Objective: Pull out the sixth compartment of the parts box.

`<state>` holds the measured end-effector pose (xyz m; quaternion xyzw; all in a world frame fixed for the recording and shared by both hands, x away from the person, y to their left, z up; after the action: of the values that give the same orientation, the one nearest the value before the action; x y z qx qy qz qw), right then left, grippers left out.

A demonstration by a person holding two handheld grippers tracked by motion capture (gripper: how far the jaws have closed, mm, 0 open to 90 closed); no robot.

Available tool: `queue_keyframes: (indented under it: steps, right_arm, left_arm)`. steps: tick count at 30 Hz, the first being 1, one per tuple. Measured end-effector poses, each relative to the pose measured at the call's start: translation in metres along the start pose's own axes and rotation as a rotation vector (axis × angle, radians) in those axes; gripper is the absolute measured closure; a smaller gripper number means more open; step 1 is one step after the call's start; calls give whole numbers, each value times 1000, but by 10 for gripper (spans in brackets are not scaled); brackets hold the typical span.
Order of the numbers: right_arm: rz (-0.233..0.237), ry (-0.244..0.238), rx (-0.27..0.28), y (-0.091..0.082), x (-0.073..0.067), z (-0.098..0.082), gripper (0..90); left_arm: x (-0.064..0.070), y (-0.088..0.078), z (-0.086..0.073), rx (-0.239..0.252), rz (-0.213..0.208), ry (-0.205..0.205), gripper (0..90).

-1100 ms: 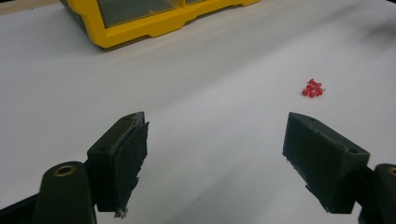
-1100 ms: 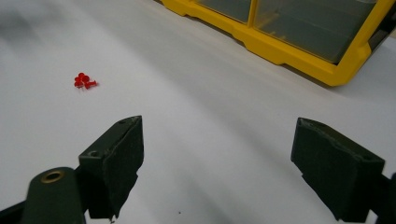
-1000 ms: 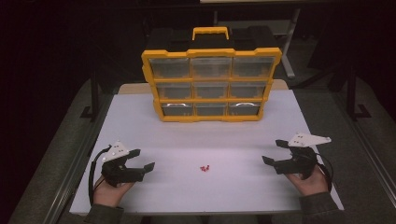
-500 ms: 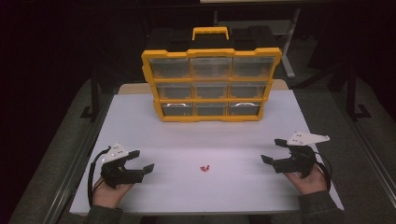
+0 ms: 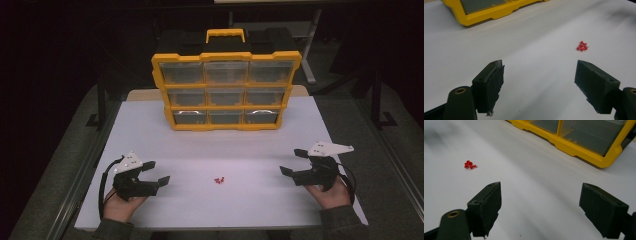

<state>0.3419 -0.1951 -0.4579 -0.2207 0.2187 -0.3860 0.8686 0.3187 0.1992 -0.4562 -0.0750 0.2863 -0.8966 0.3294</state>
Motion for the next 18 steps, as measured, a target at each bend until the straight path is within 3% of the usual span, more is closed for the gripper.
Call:
queue_keyframes:
  steps: [3, 10, 18]
  right_arm:
    - [-1, -4, -11, 1, -1, -1, 170]
    - [-8, -17, -16, 1, -1, 0, 174]
    - [-4, -18, -18, 1, -1, 0, 179]
  left_arm:
    - [4, 4, 6, 5, -33, -2, 236]
    - [8, 10, 18, -2, -67, 13, 238]
    - [15, 21, 42, 16, -126, -7, 244]
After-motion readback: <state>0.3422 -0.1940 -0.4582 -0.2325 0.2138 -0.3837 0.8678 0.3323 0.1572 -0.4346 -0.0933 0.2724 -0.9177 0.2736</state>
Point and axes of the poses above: each handheld gripper's, and its own axes: y roughly forward along the jaws, z roughly out of its top, x roughly to its right, the point moved 10 cm from there along y, roughly forward along the jaws, and after that the axes turned 11 degrees about y, right-handed, at the moved point
